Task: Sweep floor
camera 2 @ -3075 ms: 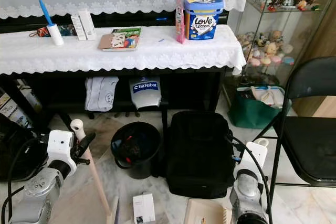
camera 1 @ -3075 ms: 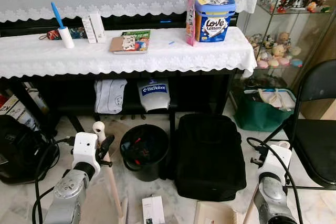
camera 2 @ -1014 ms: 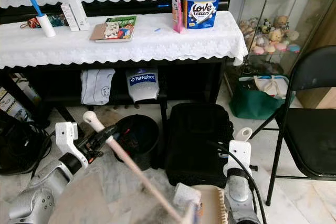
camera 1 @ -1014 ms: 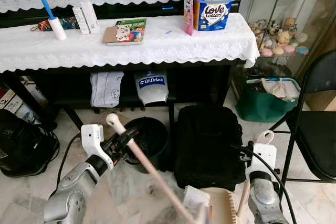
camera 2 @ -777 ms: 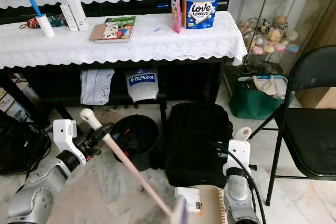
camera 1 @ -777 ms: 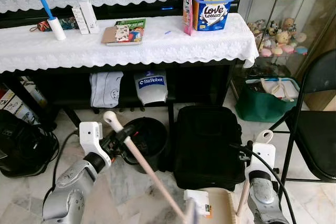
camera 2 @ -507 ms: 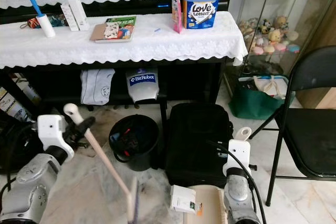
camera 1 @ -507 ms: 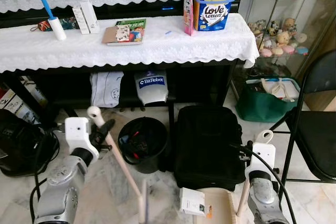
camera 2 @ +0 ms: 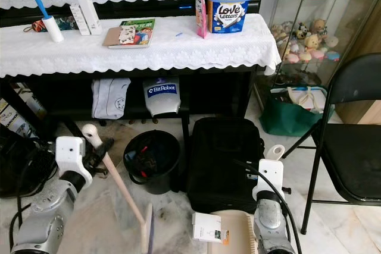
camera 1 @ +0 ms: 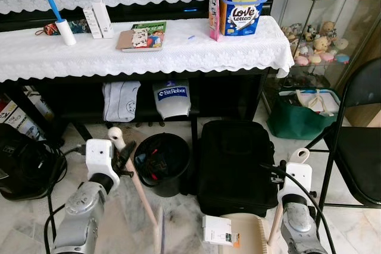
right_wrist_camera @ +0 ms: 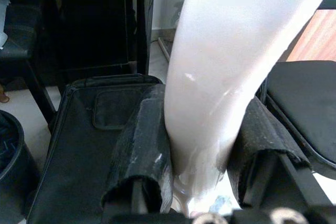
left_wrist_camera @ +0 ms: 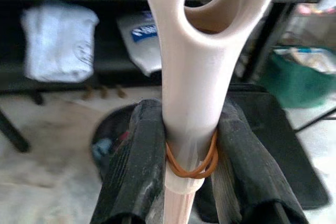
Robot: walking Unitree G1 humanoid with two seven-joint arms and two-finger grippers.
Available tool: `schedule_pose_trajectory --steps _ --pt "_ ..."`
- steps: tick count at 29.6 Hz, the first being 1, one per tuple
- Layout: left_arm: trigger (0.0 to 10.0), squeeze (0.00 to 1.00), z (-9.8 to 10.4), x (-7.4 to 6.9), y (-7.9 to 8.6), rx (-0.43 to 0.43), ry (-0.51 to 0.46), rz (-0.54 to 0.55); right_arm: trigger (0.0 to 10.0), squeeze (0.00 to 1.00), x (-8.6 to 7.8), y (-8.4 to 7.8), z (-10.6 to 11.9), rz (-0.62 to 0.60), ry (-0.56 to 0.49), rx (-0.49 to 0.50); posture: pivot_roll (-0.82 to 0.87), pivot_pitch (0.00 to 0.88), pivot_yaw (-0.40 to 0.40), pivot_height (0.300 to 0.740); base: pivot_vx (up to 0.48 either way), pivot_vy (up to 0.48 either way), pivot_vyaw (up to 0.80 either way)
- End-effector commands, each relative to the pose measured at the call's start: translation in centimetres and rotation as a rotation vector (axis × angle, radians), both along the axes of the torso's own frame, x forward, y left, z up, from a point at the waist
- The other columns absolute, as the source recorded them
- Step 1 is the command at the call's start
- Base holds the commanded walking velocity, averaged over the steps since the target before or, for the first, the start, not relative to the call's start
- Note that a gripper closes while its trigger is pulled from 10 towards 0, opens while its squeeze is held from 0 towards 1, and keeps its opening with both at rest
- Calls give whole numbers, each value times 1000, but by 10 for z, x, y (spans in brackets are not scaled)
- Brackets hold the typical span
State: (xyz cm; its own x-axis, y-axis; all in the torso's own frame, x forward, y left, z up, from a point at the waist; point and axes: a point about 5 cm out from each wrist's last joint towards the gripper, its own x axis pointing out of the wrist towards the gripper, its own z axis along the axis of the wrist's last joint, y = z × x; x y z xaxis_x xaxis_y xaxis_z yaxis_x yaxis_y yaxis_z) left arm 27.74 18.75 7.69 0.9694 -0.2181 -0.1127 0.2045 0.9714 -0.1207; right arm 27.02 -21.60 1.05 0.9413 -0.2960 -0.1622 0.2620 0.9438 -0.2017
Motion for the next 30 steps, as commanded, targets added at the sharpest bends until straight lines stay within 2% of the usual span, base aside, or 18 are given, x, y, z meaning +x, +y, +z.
schedule_pose_trajectory --steps 1,5,11,12,16,18,19,21,22,25,26,29,30 --pt "10000 0 0 1 -1 -35 1 -11 10000 0 -4 6 -8 36 48 5 142 12 48 740 0 0 0" --pt "10000 0 -2 -1 -16 -180 25 -69 10000 0 0 4 -5 39 45 0 150 8 38 740 0 0 0" --pt "10000 0 7 -2 -28 -346 7 -120 10000 0 5 5 -1 47 41 -2 157 0 31 740 0 0 0" --pt "10000 0 12 -4 -35 -402 8 -161 10000 0 7 5 0 49 40 -1 157 0 30 740 0 0 0" --pt "10000 0 20 -7 -43 -463 6 -229 10000 0 9 5 1 50 35 -2 154 0 29 740 0 0 0" --pt "10000 0 24 -8 -46 -461 8 -266 10000 0 11 5 3 49 30 -3 154 0 29 740 0 0 0" --pt "10000 0 25 -6 -47 -407 9 -287 10000 0 13 5 5 50 23 -3 154 0 27 740 0 0 0" --pt "10000 0 25 -5 -47 -392 9 -289 10000 0 14 5 5 50 21 -2 153 0 27 740 0 0 0" --pt "10000 0 26 -2 -44 -324 -7 -262 10000 0 15 5 7 51 11 -2 151 0 25 740 0 0 0" --pt "10000 0 29 2 -35 -202 -44 -187 10000 0 19 7 12 60 -17 3 149 0 25 740 0 0 0" --pt "10000 0 32 5 -30 -167 -68 -131 10000 0 21 9 14 71 -27 7 150 0 25 740 0 0 0" --pt "10000 0 34 7 -23 -96 -94 -82 10000 0 24 11 17 85 -41 13 151 0 26 740 0 0 0" --pt "10000 0 34 7 -23 -96 -94 -82 10000 0 24 11 17 85 -41 13 151 0 26 740 0 0 0"
